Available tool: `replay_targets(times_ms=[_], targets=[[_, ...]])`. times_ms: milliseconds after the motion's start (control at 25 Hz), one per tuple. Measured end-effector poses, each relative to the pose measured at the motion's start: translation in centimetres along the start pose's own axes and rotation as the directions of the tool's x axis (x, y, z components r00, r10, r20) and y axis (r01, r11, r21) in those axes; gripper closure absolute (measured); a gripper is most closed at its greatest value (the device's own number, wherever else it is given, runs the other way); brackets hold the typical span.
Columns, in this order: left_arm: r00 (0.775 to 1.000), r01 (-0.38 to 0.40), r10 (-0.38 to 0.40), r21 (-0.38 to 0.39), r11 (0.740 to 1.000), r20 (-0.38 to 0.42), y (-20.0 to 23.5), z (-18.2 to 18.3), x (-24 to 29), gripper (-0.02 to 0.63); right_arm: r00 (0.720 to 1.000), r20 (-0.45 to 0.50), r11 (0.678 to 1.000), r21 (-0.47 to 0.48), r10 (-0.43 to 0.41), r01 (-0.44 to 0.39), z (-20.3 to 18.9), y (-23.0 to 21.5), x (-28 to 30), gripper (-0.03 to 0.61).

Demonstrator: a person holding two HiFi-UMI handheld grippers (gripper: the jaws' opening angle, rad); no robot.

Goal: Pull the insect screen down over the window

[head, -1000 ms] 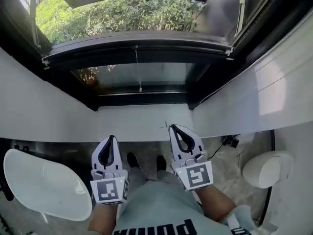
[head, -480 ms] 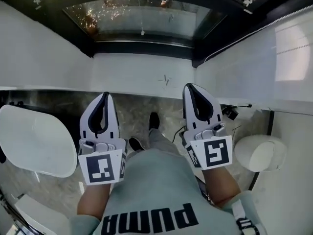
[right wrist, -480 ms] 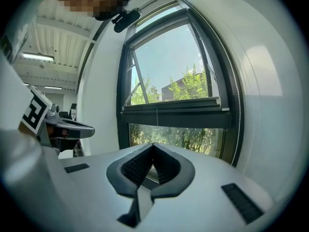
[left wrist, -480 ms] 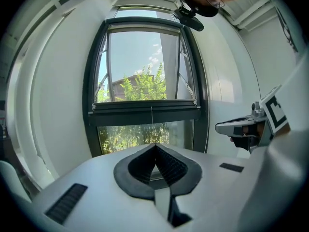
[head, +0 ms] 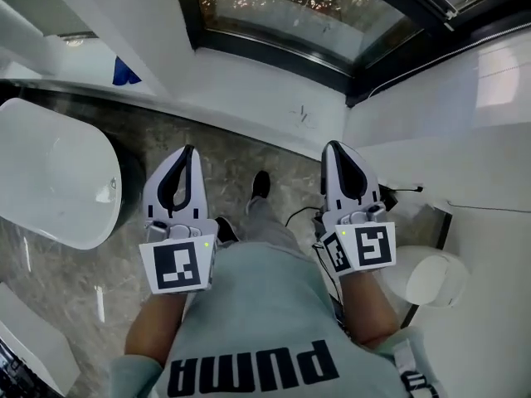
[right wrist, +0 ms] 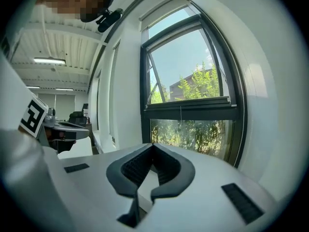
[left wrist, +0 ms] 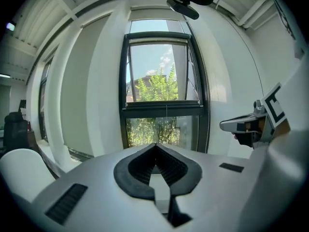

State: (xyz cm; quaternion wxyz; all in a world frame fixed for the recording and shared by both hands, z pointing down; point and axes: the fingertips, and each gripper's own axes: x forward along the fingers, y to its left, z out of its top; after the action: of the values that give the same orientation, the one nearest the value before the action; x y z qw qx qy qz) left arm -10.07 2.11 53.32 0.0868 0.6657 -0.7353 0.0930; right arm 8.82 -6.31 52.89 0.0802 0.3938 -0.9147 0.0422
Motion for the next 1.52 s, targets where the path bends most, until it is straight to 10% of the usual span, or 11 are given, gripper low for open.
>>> replay_targets(times_ms=[440,1520], targets=[[1.0,-0.029,0.029,-0.03,0.999,-0.009,-0.6,-4.2,-9.4,0.6,0.999,-0.003,0.999,0.024,0.044,-0.044,-2.3,6.4,-8.8,0.572],[0.999,-0.039,0.039,-0.019,0.999,0.008,-8.5,-2.7,-4.6,0.601,0.994,-0.014,0.994,-0.011,0.11,-0.11,-3.4,-0.3,-9.7,0.575]])
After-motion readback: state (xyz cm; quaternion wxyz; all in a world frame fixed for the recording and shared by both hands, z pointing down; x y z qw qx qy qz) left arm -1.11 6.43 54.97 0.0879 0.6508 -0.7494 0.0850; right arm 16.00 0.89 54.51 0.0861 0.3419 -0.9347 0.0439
